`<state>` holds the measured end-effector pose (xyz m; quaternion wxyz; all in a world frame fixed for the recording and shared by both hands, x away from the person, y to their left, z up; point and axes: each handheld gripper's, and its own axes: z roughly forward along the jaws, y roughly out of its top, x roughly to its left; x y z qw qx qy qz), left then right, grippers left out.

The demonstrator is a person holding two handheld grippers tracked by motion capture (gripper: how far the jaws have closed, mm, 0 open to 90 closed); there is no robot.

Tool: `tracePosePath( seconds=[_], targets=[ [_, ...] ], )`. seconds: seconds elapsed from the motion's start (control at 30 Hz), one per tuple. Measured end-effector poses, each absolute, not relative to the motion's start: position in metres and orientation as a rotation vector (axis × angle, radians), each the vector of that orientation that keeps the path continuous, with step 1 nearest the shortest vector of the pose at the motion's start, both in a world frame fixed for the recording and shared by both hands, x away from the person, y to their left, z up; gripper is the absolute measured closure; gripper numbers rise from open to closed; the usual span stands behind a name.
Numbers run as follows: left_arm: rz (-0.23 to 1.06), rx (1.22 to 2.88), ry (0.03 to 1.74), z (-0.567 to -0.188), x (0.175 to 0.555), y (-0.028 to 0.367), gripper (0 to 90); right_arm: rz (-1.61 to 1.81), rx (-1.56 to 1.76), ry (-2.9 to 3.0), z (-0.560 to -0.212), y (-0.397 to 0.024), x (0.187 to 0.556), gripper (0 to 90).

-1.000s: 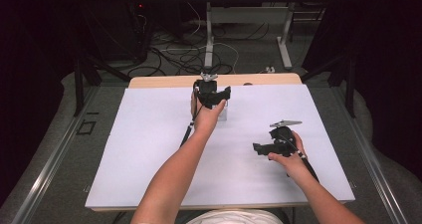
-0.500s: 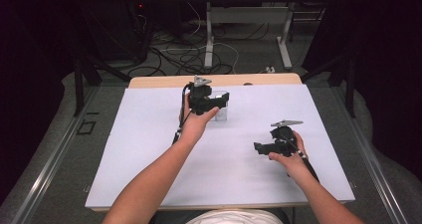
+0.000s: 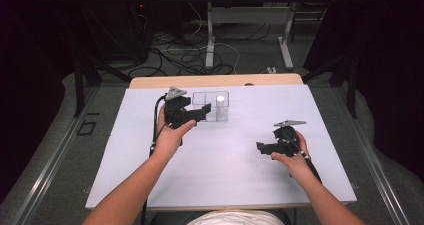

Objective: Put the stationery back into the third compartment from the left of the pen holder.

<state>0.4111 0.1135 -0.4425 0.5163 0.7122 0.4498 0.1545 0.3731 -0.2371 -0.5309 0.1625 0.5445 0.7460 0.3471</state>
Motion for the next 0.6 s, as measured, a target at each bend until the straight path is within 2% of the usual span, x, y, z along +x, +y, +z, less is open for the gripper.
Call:
tracePosePath(
  seconds=[0.33,0.6],
  targets=[
    [0.385,1.688,1.156,-0.456,0.394,0.156,0.3,0.994,1.549,2.123,-0.53,-0.24,0.374,1.5],
    [0.413,1.648,1.227,-0.47,0.382,0.188,0.4,0.996,1.552,2.112,-0.529,-0.242,0.374,1.5]
  ],
)
